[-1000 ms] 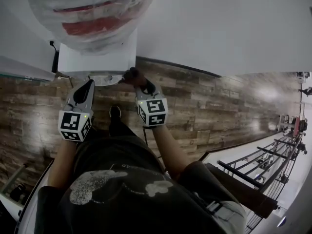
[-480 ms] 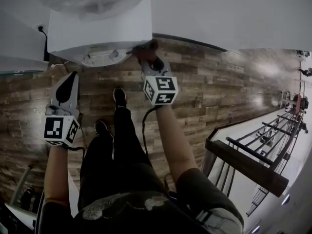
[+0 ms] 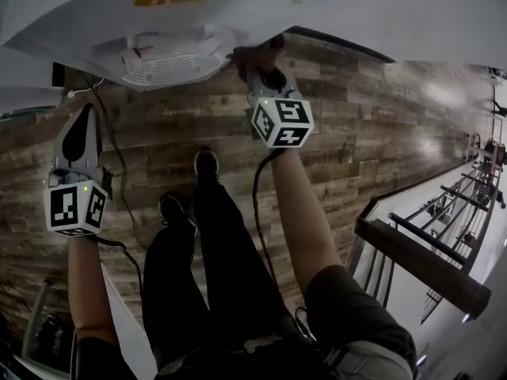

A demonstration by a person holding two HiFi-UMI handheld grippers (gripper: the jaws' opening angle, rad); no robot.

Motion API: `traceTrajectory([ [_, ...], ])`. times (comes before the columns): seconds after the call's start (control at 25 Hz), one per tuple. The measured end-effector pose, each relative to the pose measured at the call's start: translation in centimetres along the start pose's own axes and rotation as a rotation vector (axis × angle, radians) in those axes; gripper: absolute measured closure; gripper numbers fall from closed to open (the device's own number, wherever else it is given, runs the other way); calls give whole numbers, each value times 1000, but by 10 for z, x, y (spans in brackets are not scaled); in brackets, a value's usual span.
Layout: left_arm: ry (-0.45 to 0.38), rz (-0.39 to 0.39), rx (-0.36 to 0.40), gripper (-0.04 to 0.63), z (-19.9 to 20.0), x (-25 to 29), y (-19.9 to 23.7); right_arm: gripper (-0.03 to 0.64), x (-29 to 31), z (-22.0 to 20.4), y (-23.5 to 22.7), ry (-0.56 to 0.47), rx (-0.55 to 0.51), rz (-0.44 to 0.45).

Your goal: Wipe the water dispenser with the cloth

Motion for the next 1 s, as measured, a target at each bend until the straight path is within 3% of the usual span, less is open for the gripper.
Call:
traceTrajectory([
  [0.4, -75, 71, 9, 577, -127, 49, 61, 555, 69, -121, -13, -28, -12, -34],
  [0.72, -66, -9, 64, 577, -248, 97, 79, 555, 93, -215, 6, -119, 15, -86],
  [1.0, -15, -66, 54, 577, -328, 125, 84, 555, 136, -306, 22, -19, -27, -28],
])
Point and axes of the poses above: the fingertips, and each gripper's own axes: x forward along the fingers, y to its left, z out of its top, the point moved 7 cm from there along -x, backward along the fingers, and after that the axes turned 6 degrees about -z, right-handed, at the moved point
